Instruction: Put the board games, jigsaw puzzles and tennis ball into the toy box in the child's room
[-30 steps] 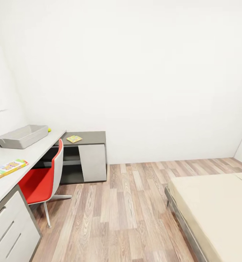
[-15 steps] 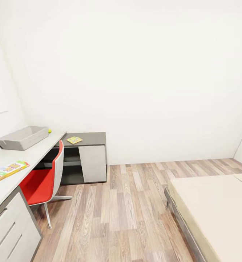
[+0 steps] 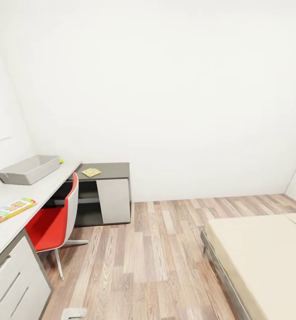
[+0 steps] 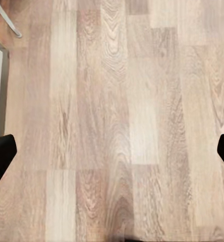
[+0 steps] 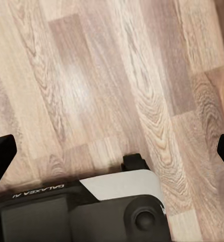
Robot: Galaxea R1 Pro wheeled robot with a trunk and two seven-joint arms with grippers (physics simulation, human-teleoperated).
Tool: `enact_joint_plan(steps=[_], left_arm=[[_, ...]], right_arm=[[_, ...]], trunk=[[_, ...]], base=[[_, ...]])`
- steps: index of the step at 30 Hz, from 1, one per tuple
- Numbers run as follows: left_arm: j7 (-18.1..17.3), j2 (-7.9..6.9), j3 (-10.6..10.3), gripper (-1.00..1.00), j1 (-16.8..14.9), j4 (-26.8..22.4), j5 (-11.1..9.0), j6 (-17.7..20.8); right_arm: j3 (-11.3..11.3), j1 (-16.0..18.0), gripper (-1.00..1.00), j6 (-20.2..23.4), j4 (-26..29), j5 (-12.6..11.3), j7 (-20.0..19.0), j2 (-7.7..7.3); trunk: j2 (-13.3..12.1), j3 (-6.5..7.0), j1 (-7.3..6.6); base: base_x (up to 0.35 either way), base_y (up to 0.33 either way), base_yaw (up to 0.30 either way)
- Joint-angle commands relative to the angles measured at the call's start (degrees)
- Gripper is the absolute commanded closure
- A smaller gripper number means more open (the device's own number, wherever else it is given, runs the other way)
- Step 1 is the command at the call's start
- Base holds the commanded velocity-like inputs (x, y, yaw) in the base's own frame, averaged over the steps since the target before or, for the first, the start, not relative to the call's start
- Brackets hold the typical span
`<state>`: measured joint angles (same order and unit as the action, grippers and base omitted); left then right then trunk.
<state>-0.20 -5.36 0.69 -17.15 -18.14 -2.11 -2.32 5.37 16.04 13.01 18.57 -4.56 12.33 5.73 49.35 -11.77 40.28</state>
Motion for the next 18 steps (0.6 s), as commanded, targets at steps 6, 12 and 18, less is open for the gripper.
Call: enact_joint_plan(steps=[6, 12, 18], left_arm=[[-0.7, -0.09, -0.3, -1.00, -2.2, 0.0, -0.5, -0.9], [-2.3, -1.04, -0.3, -1.00, -2.4, 0.0, -0.6, -0.4], [-13.2, -1.36, -0.3, -1.00, -7.0, -0.3, -0.4, 9.8]], right_arm=[[0.1, 2.7, -1.00, 2.3, 0.6, -0.8, 2.0, 0.47], [-0.1, 2.8, -1.00, 1.7, 1.2, -0.8, 2.2, 0.58], [-0.2, 3.0, -1.00, 2.5, 6.6, -0.8, 1.9, 2.06]], trunk=[[-2.4, 1.00, -1.32], [-4.8, 2.07, -2.64], [-7.2, 3.15, -3.95]], base=[[0.000, 0.000, 0.000], [0.000, 0.000, 0.000], [0.000, 0.000, 0.000]])
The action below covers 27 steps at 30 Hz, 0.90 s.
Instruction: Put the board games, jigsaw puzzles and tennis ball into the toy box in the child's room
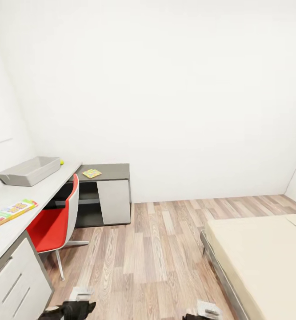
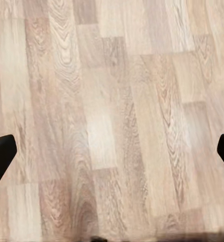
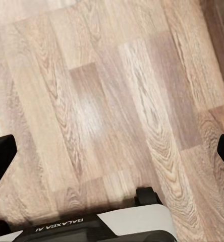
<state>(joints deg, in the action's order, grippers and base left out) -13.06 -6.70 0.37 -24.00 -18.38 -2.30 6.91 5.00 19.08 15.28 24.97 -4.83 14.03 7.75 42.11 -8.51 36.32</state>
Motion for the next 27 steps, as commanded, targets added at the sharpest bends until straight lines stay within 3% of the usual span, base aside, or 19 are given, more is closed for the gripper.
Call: enact_joint_plan(steps=[1, 2, 5, 7, 13, 19, 22, 27], left_arm=[[-1.2, -0.03, 0.0, -1.00, -1.2, -0.1, -0.2, 2.9], [-2.5, -0.05, 0.0, -1.00, -3.6, -0.2, -0.2, 7.7], [-3.8, -0.26, -0.1, -1.00, -9.0, -1.5, -0.1, 17.3], [-3.9, -1.12, -0.1, -1.00, -10.8, -2.3, -0.1, 20.0], [-3.9, -2.50, 0.1, -1.00, -12.2, -6.2, -0.2, 22.4], [-4.4, -2.52, -0.3, -1.00, -12.4, -8.3, -0.1, 24.9], [-4.6, -2.72, -0.5, -1.00, -12.4, -9.1, -0.2, 25.7], [-4.6, -2.66, -0.6, -1.00, -12.4, -9.5, -0.1, 26.0]], right_arm=[[0.1, 0.0, -1.00, 1.8, 2.1, -0.5, 0.2, 0.26], [0.1, 0.0, -1.00, 6.0, 6.5, -0.5, 0.2, 0.61], [0.2, 0.1, -1.00, 18.7, 19.9, -0.6, 0.4, 1.14], [0.3, 0.1, -1.00, 23.8, 26.6, -0.8, 0.5, 1.33], [0.5, 0.9, -1.00, 28.0, 32.2, -0.8, 0.6, 0.84], [1.2, 1.4, -1.00, 29.0, 33.4, -1.1, 0.5, 0.63], [1.5, 1.5, -1.00, 31.8, 35.2, -1.3, 0.6, 1.11], [1.7, 1.5, -1.00, 34.0, 36.6, -1.5, 0.5, 0.62]], trunk=[[-0.3, 0.07, -0.21], [-0.7, 0.25, -0.43], [-1.9, 0.79, -1.09], [-2.7, 1.15, -1.53], [-5.2, 2.22, -2.85], [-5.2, 2.22, -2.85], [-5.2, 2.22, -2.85], [-5.2, 2.22, -2.85]], base=[[0.000, 0.000, 0.000], [0.000, 0.000, 0.000], [0.000, 0.000, 0.000], [0.000, 0.000, 0.000], [0.000, 0.000, 0.000], [0.000, 0.000, 0.000], [0.000, 0.000, 0.000], [0.000, 0.000, -0.023]])
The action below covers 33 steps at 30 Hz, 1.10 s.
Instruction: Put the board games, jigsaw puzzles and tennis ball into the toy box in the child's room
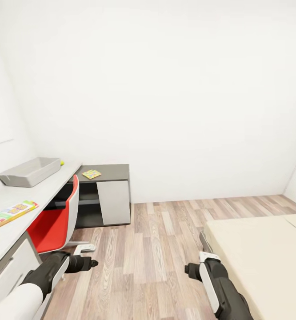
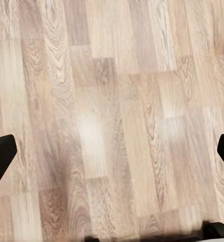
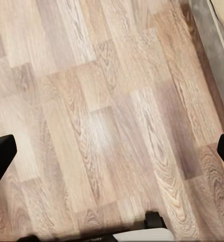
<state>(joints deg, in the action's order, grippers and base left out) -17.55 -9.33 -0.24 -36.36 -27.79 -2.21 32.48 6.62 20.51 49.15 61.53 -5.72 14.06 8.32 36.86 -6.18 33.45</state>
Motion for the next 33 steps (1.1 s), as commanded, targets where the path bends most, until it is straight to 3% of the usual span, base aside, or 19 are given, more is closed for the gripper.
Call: enact_joint_plan(steps=[1, 9, 18, 33], left_arm=[[-0.1, -0.05, 0.0, -1.00, 0.0, -0.1, -0.2, 0.3], [-0.2, -0.13, -0.2, -1.00, 0.0, -0.5, -0.2, -0.1], [-0.2, -0.19, -1.6, -1.00, 0.0, -0.6, -0.2, -0.2], [-0.1, -0.22, -1.7, -1.00, 0.0, -0.6, -0.2, -0.1]], right_arm=[[0.1, 0.1, -1.00, 0.2, 0.0, -0.6, 0.4, -0.01], [0.8, 0.1, -1.00, 0.6, 0.2, -0.8, 0.3, -0.23], [0.7, 0.0, -1.00, 0.7, 0.2, -0.8, 0.4, 0.12], [0.4, 0.0, -1.00, 0.4, 0.0, -0.8, 0.4, 0.51]], trunk=[[0.1, -0.11, 0.02], [0.1, -0.11, 0.02], [0.1, -0.11, 0.02], [0.1, -0.11, 0.02]], base=[[0.000, 0.000, -0.132], [-0.020, 0.005, -0.239], [-0.146, 0.081, -0.275], [-0.129, 0.073, -0.278]])
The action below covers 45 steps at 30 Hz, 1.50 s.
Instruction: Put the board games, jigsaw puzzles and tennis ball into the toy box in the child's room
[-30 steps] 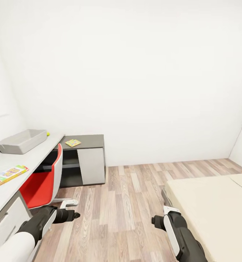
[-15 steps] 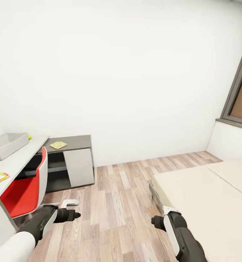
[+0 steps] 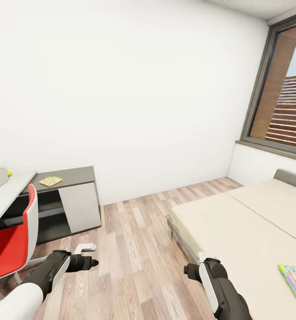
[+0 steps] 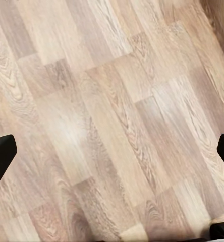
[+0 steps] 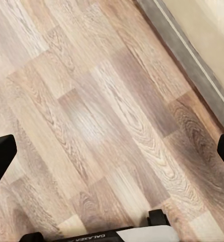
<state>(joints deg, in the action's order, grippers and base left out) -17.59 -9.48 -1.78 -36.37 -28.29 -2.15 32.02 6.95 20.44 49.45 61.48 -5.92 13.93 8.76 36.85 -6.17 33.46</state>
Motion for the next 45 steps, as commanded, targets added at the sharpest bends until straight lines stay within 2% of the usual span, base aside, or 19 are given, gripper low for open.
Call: enact_joint_plan(steps=[1, 10, 18, 45], left_arm=[[0.0, -0.08, -0.2, -1.00, 0.0, -0.1, -0.2, 0.3], [0.0, -0.10, -0.2, -1.00, 0.0, -0.3, -0.2, 0.2], [0.0, -0.08, -0.4, -1.00, 0.0, -2.5, -0.1, 0.4], [0.2, -0.10, -0.4, -1.00, 0.0, -2.8, 0.0, 0.4]], right_arm=[[0.1, 0.1, -1.00, 0.1, 0.0, -0.6, 0.5, 0.09], [0.0, 0.1, -1.00, 0.0, 0.0, -0.6, 0.5, 0.20], [0.0, 0.1, -1.00, -0.1, 0.0, -0.6, 0.5, 0.21], [0.0, 0.1, -1.00, 0.1, -0.1, -0.6, 0.4, 0.21]], trunk=[[0.1, -0.11, 0.01], [0.1, -0.11, 0.01], [0.1, -0.11, 0.01], [0.1, -0.11, 0.01]], base=[[-0.133, 0.103, -0.278], [-0.091, 0.072, -0.278], [-0.091, 0.076, -0.279], [-0.209, 0.170, -0.279]])
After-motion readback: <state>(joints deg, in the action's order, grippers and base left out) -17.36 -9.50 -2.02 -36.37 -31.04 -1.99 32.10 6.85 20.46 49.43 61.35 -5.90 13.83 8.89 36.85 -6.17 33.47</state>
